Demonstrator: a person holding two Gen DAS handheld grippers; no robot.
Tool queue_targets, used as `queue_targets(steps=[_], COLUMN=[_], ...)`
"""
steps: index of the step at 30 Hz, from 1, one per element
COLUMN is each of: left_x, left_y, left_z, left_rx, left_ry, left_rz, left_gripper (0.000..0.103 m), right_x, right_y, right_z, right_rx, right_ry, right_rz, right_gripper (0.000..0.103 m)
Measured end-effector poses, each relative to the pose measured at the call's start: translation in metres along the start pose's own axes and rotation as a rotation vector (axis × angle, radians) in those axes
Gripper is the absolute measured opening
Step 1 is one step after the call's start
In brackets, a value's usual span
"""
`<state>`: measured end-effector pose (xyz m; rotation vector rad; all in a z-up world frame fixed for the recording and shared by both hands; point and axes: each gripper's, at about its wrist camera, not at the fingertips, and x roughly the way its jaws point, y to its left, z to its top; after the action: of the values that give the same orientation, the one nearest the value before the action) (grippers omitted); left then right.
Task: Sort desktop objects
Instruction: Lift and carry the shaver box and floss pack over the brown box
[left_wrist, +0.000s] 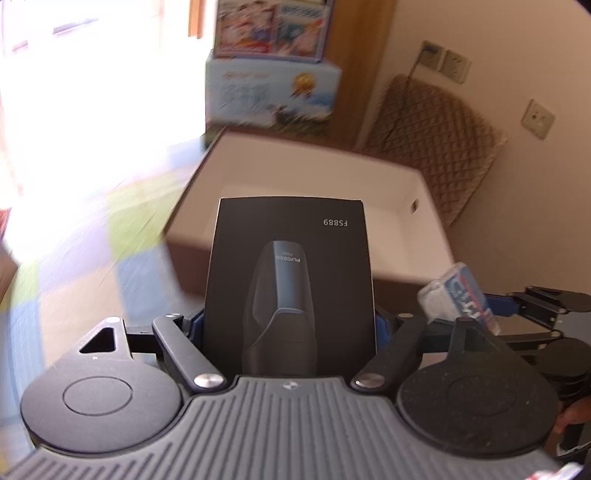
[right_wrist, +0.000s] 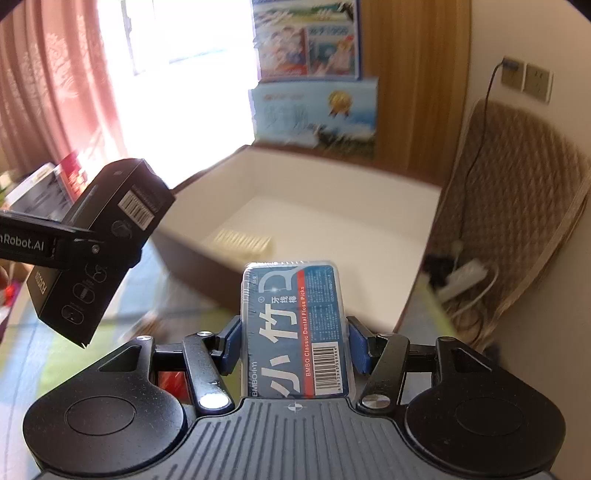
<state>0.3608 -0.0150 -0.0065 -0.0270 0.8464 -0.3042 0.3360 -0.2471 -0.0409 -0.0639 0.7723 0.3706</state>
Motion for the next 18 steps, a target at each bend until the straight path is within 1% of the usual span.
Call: queue_targets(steps=[4, 9, 15, 18], left_x=[0.028, 0.077, 0.133, 0.156], left_y=[-0.018, -0.039, -0.046, -0.044], left_z=[0.040, 0.077, 0.103, 0.110], left_rx=[0.027, 0.061, 0.082, 0.069], left_ry=[-0.011, 0.031, 0.078, 0.104], left_rz=[-0.031, -0.036, -0.002, 0.000], left_gripper=[0.076, 0.076, 0.076, 0.076], right_x=[0.017, 0.048, 0.092, 0.115], right_y=[-0.020, -0.038, -0.056, -0.065], right_z=[0.029, 0.056, 0.070, 0.077], right_rx=[0.015, 0.006, -0.011, -0.035], right_ry=[-0.019, -0.014, 0.023, 0.055], right_rz=[-0.033, -0.064, -0.048, -0.047], right_gripper=[0.055, 0.055, 0.055, 0.055])
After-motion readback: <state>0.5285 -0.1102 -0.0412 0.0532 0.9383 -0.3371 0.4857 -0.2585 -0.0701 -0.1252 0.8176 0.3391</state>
